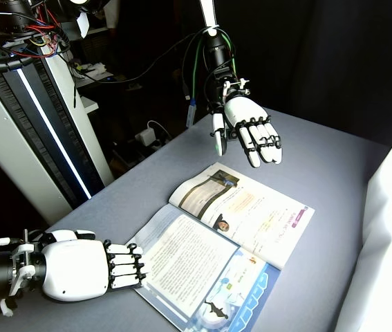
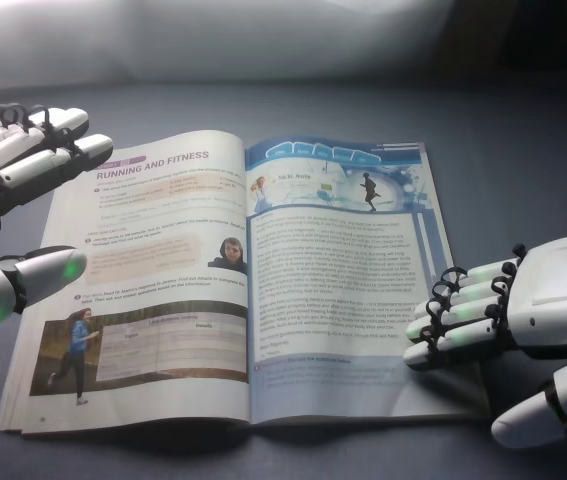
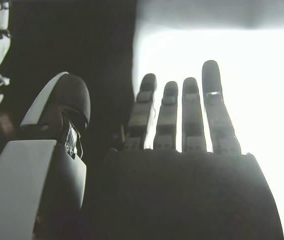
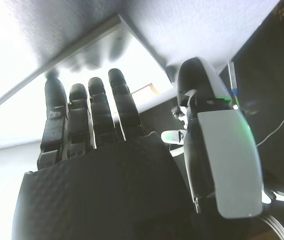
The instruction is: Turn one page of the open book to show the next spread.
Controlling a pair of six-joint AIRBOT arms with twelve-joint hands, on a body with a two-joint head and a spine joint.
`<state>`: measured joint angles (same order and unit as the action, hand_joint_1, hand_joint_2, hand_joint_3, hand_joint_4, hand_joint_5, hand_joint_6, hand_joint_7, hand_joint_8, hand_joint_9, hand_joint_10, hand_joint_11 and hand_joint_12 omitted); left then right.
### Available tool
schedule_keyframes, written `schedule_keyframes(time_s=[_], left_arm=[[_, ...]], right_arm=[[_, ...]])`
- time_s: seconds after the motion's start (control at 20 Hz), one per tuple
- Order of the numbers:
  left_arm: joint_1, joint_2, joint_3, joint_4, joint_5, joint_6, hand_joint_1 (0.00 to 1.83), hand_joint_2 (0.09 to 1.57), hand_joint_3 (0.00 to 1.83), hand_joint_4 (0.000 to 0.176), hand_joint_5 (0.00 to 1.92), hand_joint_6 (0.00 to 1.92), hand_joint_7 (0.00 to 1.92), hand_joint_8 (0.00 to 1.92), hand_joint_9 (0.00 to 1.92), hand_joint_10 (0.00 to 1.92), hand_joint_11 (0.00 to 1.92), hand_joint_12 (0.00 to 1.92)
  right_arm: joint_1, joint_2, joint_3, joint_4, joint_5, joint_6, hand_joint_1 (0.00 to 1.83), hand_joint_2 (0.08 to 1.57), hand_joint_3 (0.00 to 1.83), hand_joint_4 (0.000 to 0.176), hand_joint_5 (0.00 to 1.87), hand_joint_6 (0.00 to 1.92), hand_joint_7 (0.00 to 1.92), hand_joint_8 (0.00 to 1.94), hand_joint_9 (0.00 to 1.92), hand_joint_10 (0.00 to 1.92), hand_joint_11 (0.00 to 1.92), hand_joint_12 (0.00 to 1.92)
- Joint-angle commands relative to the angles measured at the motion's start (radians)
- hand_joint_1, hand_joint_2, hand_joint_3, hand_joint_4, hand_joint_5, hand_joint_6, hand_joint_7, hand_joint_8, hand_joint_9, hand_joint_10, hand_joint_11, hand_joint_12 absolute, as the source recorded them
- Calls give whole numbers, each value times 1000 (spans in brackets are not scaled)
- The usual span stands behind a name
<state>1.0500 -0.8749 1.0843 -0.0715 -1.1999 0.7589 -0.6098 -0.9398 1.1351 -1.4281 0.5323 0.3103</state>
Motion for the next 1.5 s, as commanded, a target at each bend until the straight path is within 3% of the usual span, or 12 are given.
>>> schedule_keyframes(time_s=[0.0, 0.25, 0.45, 0.5, 0.6, 0.95, 1.1, 1.2, 1.35, 1.45], left_arm=[[-6, 6, 4, -20, -126, -1, 129, 1423, 0, 0, 128, 2, 0, 0, 20, 0, 0, 716], [-6, 6, 3, -22, -131, -1, 152, 1424, 0, 0, 136, 1, 9, 0, 31, 3, 0, 680], [-5, 6, 3, -25, -134, -1, 146, 1423, 0, 0, 132, 0, 7, 1, 29, 1, 0, 652], [-5, 6, 3, -26, -134, -1, 148, 1423, 0, 0, 127, 4, 10, 1, 29, 1, 0, 576], [-1, 6, 3, -34, -141, -1, 150, 1424, 0, 0, 119, 1, 0, 0, 12, 0, 0, 548], [8, 11, -1, -57, -170, 9, 218, 1418, 0, 0, 117, 3, 5, 1, 18, 9, 0, 525], [15, 17, -6, -72, -187, 16, 201, 1420, 0, 0, 110, 0, 0, 0, 2, 0, 0, 404], [24, 21, -9, -86, -201, 21, 267, 1422, 0, 0, 111, 1, 0, 0, 0, 0, 0, 456], [40, 28, -15, -108, -224, 28, 315, 1412, 0, 23, 103, 1, 0, 0, 0, 0, 0, 433], [45, 32, -18, -118, -235, 33, 327, 1409, 0, 10, 109, 2, 0, 0, 0, 0, 0, 428]], right_arm=[[5, -13, 4, 33, 37, 7, 1, 1261, 1, 0, 138, 0, 50, 0, 47, 5, 0, 431], [5, -56, 27, 37, 46, 6, 0, 1278, 0, 0, 92, 0, 9, 2, 2, 0, 0, 85], [5, -79, 44, 125, 58, -58, 0, 1260, 0, 0, 100, 1, 28, 2, 30, 6, 0, 136], [6, -84, 47, 154, 60, -85, 0, 1260, 0, 0, 70, 10, 5, 0, 5, 0, 0, 26], [14, -112, 67, 222, 74, -146, 0, 1264, 1, 0, 40, 2, 0, 0, 0, 0, 0, 0], [38, -222, 135, 263, 108, -189, 0, 1259, 0, 0, 28, 12, 0, 0, 0, 0, 0, 0], [38, -254, 154, 321, 124, -234, 0, 1254, 0, 0, 25, 8, 0, 0, 0, 0, 0, 0], [38, -272, 163, 374, 137, -283, 0, 1254, 0, 0, 2, 0, 0, 0, 0, 0, 0, 0], [44, -303, 178, 452, 164, -346, 0, 1271, 5, 0, 5, 2, 0, 0, 0, 0, 0, 0], [55, -325, 190, 468, 172, -362, 2, 1272, 4, 0, 1, 0, 0, 0, 0, 0, 0, 0]])
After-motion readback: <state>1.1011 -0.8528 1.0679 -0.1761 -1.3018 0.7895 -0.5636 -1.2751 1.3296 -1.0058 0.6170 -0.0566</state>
